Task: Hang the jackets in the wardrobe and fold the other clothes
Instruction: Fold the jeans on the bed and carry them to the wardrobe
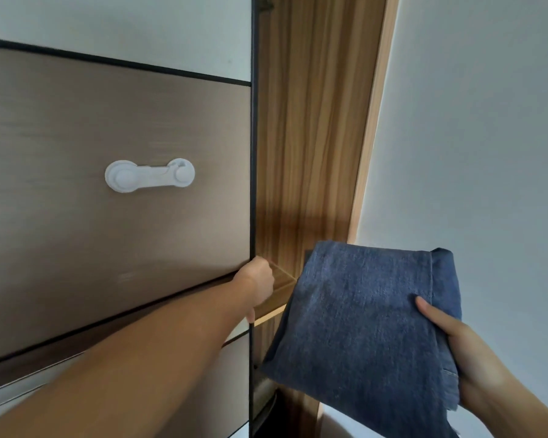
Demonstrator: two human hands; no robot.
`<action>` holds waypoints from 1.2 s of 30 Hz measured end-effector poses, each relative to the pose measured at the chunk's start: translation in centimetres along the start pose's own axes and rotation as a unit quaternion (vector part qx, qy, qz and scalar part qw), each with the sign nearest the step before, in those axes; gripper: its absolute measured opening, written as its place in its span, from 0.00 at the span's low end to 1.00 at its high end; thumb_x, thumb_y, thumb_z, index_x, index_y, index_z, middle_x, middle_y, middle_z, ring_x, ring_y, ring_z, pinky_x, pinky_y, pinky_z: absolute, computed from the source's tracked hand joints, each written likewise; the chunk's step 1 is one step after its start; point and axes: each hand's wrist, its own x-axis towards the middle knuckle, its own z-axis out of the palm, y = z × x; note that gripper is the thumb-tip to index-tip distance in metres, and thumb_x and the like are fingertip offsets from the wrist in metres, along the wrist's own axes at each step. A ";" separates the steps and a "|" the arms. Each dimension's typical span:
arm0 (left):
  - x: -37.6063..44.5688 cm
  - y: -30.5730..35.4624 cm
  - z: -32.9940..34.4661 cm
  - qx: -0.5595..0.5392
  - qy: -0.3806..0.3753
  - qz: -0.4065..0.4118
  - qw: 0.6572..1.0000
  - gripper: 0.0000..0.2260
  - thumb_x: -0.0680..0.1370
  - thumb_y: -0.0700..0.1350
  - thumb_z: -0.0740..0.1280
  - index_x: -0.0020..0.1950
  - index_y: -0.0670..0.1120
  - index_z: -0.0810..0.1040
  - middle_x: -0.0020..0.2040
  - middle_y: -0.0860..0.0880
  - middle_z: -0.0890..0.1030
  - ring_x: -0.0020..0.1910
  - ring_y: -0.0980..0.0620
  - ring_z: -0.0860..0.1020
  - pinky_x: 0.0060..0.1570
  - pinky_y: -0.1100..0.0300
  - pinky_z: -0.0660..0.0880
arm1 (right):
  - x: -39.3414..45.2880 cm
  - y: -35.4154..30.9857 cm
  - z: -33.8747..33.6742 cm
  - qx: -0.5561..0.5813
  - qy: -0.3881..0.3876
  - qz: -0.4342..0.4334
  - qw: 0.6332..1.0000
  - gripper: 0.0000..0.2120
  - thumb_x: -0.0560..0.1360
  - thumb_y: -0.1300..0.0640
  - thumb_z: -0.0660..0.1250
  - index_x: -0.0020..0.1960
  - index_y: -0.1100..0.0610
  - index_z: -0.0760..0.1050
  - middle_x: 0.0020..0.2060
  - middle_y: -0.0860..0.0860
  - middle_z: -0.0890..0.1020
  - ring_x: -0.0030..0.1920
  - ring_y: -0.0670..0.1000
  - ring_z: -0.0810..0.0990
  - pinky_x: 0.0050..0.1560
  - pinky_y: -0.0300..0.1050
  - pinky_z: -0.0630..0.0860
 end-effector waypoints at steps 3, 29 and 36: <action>-1.7 1.2 2.5 0.049 0.020 -0.016 0.998 0.28 0.77 0.67 0.58 0.58 0.44 0.78 0.50 0.47 0.79 0.48 0.47 0.76 0.37 0.54 0.61 | -0.5 1.1 0.5 -0.003 -0.025 0.023 0.999 0.22 0.68 0.50 0.72 0.58 0.60 0.79 0.51 0.62 0.84 0.46 0.63 0.85 0.35 0.56 0.81; -19.1 3.6 15.3 -0.025 0.038 -0.036 0.998 0.26 0.79 0.65 0.57 0.56 0.45 0.80 0.50 0.49 0.81 0.47 0.49 0.78 0.40 0.55 0.60 | -3.5 10.1 14.2 -0.063 -0.126 0.072 0.987 0.24 0.66 0.49 0.73 0.59 0.58 0.78 0.51 0.58 0.85 0.47 0.59 0.85 0.44 0.53 0.77; -24.6 4.4 18.1 -0.024 0.034 -0.021 0.999 0.23 0.81 0.62 0.56 0.52 0.44 0.79 0.48 0.48 0.82 0.36 0.49 0.72 0.39 0.56 0.62 | -4.6 12.7 17.8 -0.063 -0.144 0.085 0.984 0.23 0.67 0.49 0.72 0.59 0.57 0.78 0.50 0.59 0.85 0.47 0.60 0.85 0.45 0.54 0.78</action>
